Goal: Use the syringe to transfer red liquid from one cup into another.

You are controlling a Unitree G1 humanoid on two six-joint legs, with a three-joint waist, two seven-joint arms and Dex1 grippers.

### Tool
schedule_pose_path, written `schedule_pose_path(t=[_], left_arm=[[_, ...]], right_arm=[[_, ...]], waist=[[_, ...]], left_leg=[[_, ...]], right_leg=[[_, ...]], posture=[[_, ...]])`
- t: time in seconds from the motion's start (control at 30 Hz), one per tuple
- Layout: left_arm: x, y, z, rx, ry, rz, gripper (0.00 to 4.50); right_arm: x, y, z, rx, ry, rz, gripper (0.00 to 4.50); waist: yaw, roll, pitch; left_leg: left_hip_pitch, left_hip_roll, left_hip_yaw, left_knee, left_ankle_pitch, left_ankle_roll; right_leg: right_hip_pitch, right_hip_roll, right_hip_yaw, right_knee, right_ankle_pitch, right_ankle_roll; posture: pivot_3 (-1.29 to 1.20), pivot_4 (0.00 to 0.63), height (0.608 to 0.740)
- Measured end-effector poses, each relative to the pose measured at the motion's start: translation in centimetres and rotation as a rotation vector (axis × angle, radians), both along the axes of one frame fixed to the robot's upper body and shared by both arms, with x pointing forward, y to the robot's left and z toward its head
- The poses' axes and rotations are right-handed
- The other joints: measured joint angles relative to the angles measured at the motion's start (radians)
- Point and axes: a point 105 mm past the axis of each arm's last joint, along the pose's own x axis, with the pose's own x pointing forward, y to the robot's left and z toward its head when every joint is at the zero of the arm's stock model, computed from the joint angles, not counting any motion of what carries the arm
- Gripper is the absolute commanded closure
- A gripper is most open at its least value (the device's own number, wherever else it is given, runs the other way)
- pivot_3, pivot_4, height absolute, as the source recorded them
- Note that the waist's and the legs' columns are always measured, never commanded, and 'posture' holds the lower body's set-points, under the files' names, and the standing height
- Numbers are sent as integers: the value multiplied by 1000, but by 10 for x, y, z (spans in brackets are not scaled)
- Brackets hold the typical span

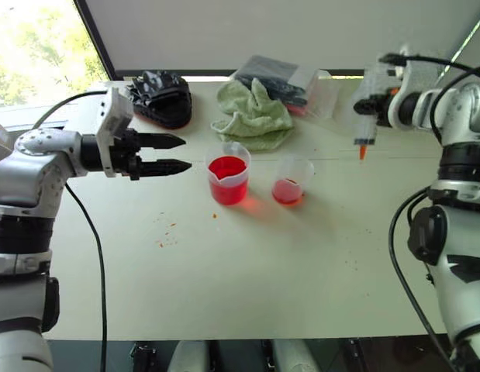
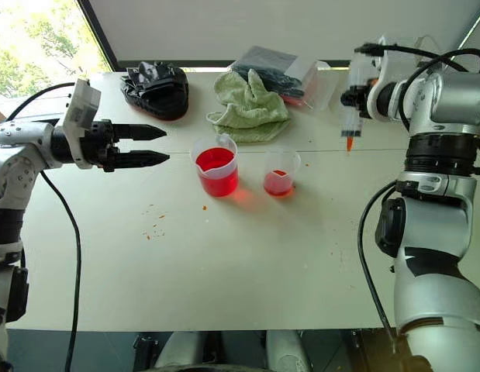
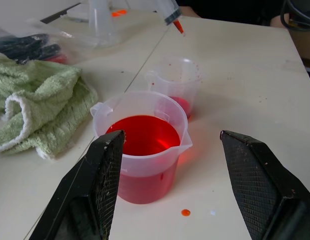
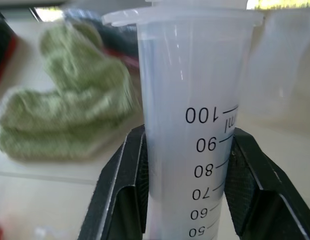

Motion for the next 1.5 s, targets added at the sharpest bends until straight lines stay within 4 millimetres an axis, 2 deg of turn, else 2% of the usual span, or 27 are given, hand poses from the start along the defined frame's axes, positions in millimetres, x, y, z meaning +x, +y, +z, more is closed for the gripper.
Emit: schedule_pose_path(t=[0.1, 0.2, 0.37, 0.53, 0.67, 0.97, 1.17, 1.27, 1.5], left_arm=[[3, -3, 17, -18, -33, -17, 1308], [6, -5, 26, -35, -41, -24, 1308], [10, -1, 36, -67, -16, -10, 1308], [9, 4, 57, -127, -38, 8, 1308], [9, 7, 62, -153, -43, 16, 1308], [13, 6, 67, -175, -45, 29, 1308], [18, -14, 81, -228, -75, -5, 1308], [20, -21, 79, -242, -70, -15, 1308], [28, -26, 79, -248, -76, -8, 1308]], right_arm=[[-11, 58, 39, 69, -296, 195, 3093], [-28, 98, 49, 121, -432, 361, 3093], [-38, 138, 28, 178, -436, 527, 3093], [-48, 161, 7, 166, -418, 617, 3093], [-57, 186, -14, 149, -375, 703, 3093], [-64, 209, -42, 55, -306, 769, 3093], [-54, 207, -66, -26, -300, 743, 3093], [-49, 206, -77, -25, -273, 731, 3093], [-45, 207, -82, -23, -280, 726, 3093]], waist=[[-12, 0, 0], [-14, 0, 0], [-21, 0, 0], [-24, 0, 0], [-26, 0, 0], [-23, 0, 0], [-21, -1, -1], [-26, -1, -1], [-43, -1, -1]], left_leg=[[0, 0, -1, 0, 0, 0], [0, -1, -4, 1, 0, 0], [0, -1, -5, 1, 0, 0], [1, -1, -5, 1, 0, -1], [1, -1, -5, 1, 0, -1], [1, -1, -5, 1, 0, -1], [1, -2, -6, 2, 0, -1], [1, -2, -6, 1, 1, -1], [1, -2, -7, 1, 1, -1]], right_leg=[[0, 0, -1, 2, 0, 0], [1, 0, -2, 4, 0, 0], [1, -1, -2, 4, 0, 0], [1, -1, -2, 4, 0, 0], [1, -1, -3, 4, 0, 0], [1, -1, -3, 4, 0, 0], [2, -1, -3, 4, 0, 0], [2, -1, -3, 4, 0, 0], [2, -1, -4, 5, 0, 0]], posture=[[0, 150, 711], [0, 150, 711], [0, 150, 711], [0, 150, 711], [0, 150, 711], [0, 150, 711], [0, 150, 711], [0, 150, 711], [0, 150, 711]])
